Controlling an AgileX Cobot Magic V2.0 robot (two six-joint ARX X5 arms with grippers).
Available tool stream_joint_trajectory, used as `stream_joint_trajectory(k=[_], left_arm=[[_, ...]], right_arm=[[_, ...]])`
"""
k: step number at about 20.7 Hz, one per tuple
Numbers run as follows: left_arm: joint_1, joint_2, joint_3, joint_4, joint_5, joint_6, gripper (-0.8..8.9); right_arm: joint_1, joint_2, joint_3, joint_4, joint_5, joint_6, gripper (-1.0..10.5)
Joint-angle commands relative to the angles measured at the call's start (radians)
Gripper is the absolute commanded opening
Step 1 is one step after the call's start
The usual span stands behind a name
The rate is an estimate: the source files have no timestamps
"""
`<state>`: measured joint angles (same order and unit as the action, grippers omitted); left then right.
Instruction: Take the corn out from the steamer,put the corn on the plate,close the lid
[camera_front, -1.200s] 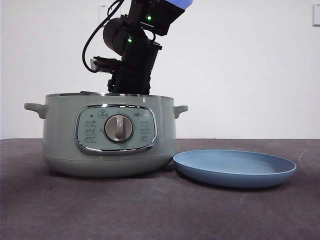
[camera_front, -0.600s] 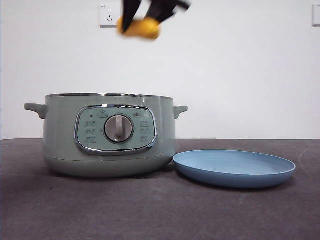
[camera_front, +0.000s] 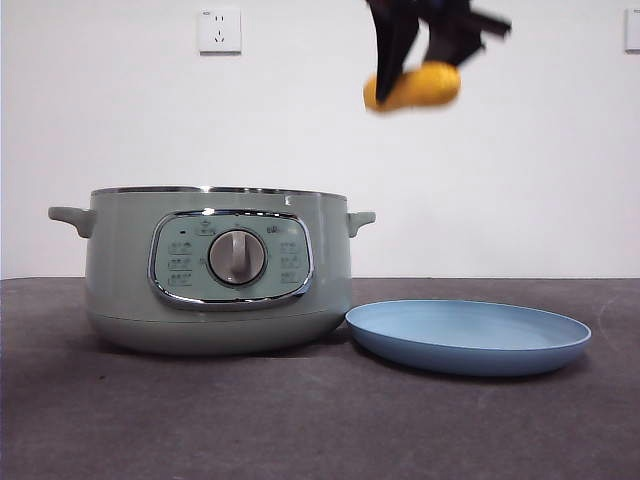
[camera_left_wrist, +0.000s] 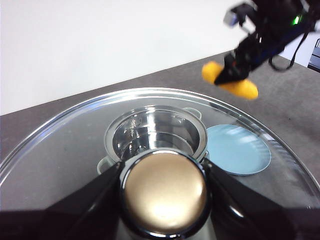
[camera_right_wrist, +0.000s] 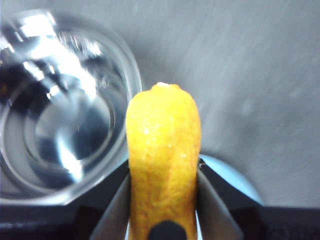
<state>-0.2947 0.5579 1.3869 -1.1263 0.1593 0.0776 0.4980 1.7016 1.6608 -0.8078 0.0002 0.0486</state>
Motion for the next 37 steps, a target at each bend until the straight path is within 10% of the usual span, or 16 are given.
stream_joint_trajectory(k=[1,12,25,29,37], left_arm=[[-0.001,-0.008,0.013,0.051,0.003,-0.006,-0.09],[-0.001,0.082,0.013,0.067,0.006,-0.006,-0.09],[-0.001,0.265,0.013,0.205,0.057,0.011,-0.08],[-0.001,0.344,0.013,0.253,0.066,0.024,-0.08],[-0.001,0.513,-0.03,0.394,0.11,0.024,-0.08]], right_arm=[[-0.028,-0.027,-0.182,0.114,-0.037,0.058,-0.1],[-0.081,-0.026,-0.703,0.623,-0.08,0.141,-0.1],[-0.138,0.051,-0.71,0.643,-0.076,0.159,0.2],[-0.138,0.05,-0.71,0.615,-0.077,0.162,5.4],[-0.138,-0.153,-0.709,0.568,-0.072,0.161,5.6]])
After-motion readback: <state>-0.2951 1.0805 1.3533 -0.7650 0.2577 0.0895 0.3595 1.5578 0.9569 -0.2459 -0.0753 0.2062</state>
